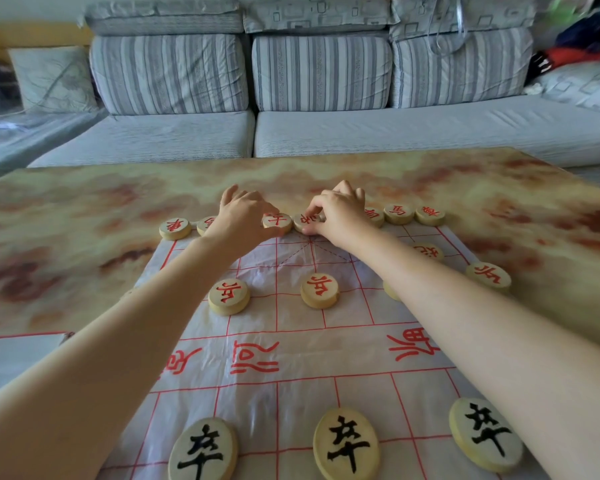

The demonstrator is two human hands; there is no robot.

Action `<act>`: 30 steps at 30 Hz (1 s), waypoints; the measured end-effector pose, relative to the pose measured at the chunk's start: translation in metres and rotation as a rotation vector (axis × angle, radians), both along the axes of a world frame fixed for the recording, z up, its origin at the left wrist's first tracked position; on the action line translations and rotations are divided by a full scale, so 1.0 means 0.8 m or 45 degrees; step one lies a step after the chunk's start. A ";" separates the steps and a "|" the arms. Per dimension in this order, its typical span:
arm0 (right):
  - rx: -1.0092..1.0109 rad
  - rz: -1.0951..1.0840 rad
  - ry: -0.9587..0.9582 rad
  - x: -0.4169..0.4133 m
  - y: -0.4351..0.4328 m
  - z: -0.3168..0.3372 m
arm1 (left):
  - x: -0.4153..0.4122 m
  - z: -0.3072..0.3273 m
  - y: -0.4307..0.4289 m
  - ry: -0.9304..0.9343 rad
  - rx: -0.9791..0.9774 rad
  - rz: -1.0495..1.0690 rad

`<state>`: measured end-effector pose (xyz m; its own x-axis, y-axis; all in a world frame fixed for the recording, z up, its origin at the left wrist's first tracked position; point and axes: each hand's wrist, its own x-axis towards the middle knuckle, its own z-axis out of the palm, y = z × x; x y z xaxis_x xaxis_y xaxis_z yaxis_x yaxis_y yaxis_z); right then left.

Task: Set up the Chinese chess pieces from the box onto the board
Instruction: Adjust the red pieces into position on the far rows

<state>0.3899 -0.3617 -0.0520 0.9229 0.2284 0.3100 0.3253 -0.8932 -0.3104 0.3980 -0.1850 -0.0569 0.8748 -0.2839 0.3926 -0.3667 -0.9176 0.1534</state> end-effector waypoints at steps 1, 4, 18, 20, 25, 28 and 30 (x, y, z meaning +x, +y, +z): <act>0.000 0.001 0.004 0.000 0.000 0.000 | 0.000 -0.001 0.000 -0.013 0.010 0.004; 0.005 -0.003 0.001 0.000 0.000 -0.001 | 0.000 -0.002 -0.001 -0.013 0.009 0.006; 0.008 -0.009 -0.061 0.000 0.003 -0.006 | 0.002 -0.009 -0.002 -0.030 -0.016 0.022; 0.005 -0.010 -0.072 0.001 0.003 -0.007 | 0.001 -0.008 -0.002 -0.025 -0.005 0.018; -0.051 -0.008 -0.090 0.003 0.002 -0.008 | -0.001 -0.004 -0.004 0.025 0.043 0.034; -0.119 -0.010 -0.074 0.002 -0.001 -0.008 | 0.000 -0.003 -0.003 0.038 0.036 0.044; -0.104 -0.006 -0.039 -0.002 -0.011 0.001 | -0.001 -0.002 -0.001 0.017 0.038 0.047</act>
<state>0.3880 -0.3702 -0.0508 0.9144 0.2499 0.3183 0.3294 -0.9167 -0.2264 0.3970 -0.1862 -0.0581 0.8900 -0.2625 0.3728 -0.3303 -0.9348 0.1302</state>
